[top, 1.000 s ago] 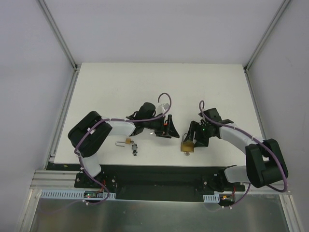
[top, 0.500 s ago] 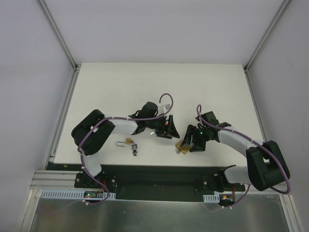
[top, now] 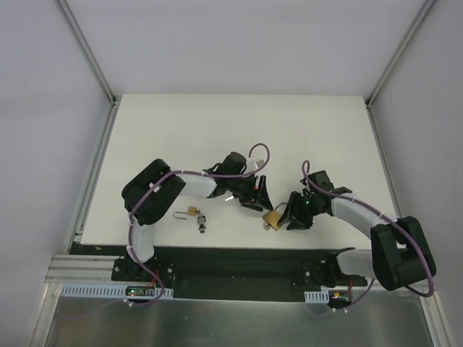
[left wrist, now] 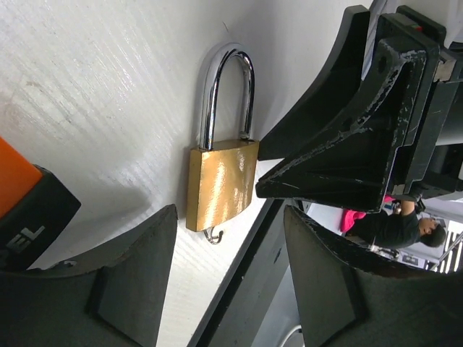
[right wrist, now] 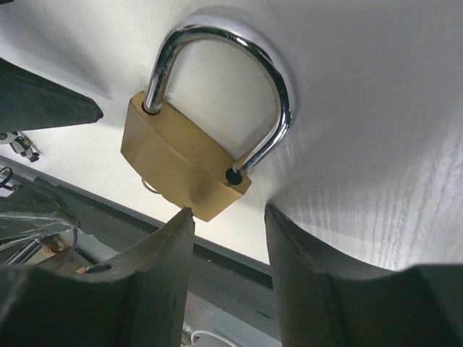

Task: Lock with the key
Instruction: Move the lock to the center of the board, then pick up the lock from the center of the board, then lock the lock.

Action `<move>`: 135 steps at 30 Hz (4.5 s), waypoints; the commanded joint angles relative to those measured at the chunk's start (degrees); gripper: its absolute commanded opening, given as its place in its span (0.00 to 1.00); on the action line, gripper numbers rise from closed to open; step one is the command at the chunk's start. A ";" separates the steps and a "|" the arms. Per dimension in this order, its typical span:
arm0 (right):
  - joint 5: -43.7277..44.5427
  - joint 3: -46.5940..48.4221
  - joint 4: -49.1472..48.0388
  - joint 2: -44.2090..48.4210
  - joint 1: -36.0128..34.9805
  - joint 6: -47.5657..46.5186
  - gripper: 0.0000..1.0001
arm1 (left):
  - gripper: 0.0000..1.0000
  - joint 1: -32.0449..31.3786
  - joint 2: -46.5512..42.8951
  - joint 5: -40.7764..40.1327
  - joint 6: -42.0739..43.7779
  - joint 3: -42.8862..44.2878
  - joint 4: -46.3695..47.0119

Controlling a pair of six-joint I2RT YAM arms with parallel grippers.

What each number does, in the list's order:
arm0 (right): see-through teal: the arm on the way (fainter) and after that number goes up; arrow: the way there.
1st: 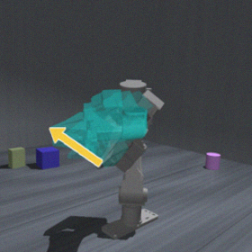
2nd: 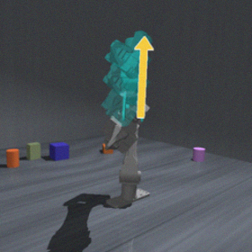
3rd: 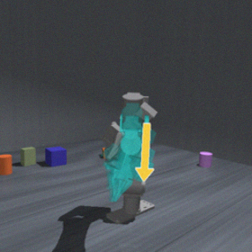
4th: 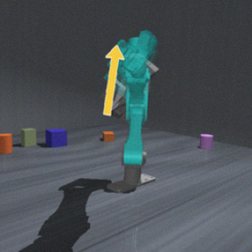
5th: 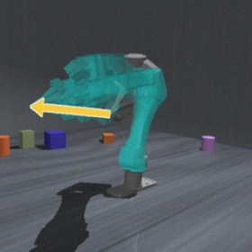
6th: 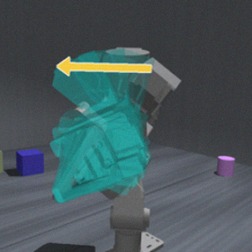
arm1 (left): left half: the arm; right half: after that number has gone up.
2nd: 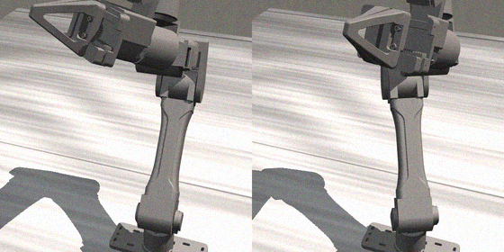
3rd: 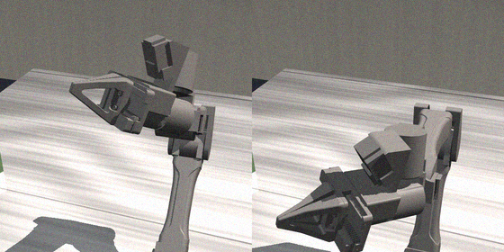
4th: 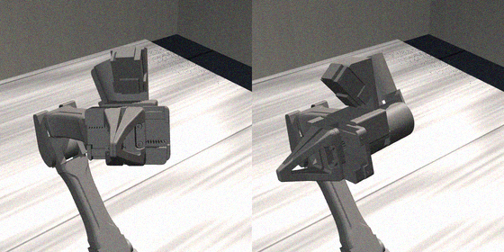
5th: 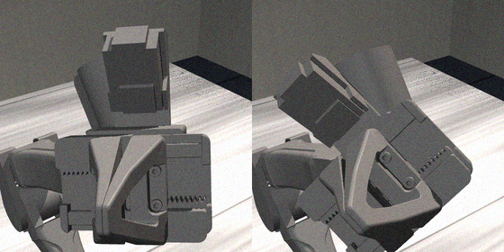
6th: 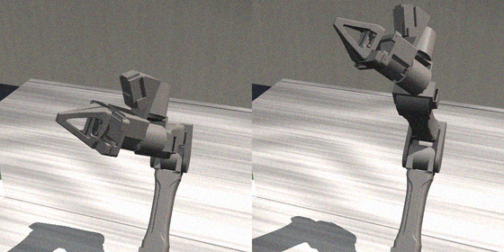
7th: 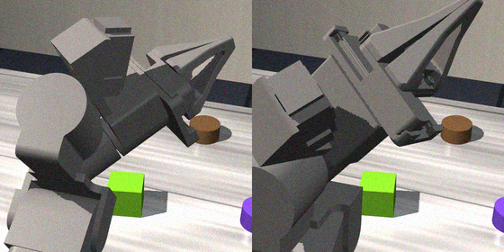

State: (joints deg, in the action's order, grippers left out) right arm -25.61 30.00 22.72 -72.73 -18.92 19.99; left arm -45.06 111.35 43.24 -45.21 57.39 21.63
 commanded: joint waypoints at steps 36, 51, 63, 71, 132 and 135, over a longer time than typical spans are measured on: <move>3.19 -0.91 -5.67 -8.39 0.37 -1.79 0.11 | 0.04 -4.60 9.67 10.55 3.55 13.19 -3.61; 4.25 5.42 0.66 3.64 0.81 -8.30 0.47 | 0.00 2.60 -4.38 7.63 10.92 9.59 -2.73; -6.11 11.57 -0.74 12.52 3.10 -16.64 0.97 | 0.00 13.06 -20.10 14.76 20.77 4.05 -12.83; -18.32 13.68 -9.95 13.67 3.10 -18.32 0.97 | 0.00 13.86 -28.29 17.22 28.59 -0.08 -23.37; -29.50 19.22 -27.89 2.06 -8.86 -5.23 0.01 | 0.99 11.57 -40.77 -18.98 33.87 1.42 -28.93; -29.50 19.48 -28.96 2.50 -8.86 -4.26 0.01 | 0.99 11.57 -43.93 -20.83 33.96 -1.56 -24.98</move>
State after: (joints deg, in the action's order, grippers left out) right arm -52.27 48.51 2.46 -73.45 -27.68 11.49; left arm -33.67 71.72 29.17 -11.11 58.13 -8.71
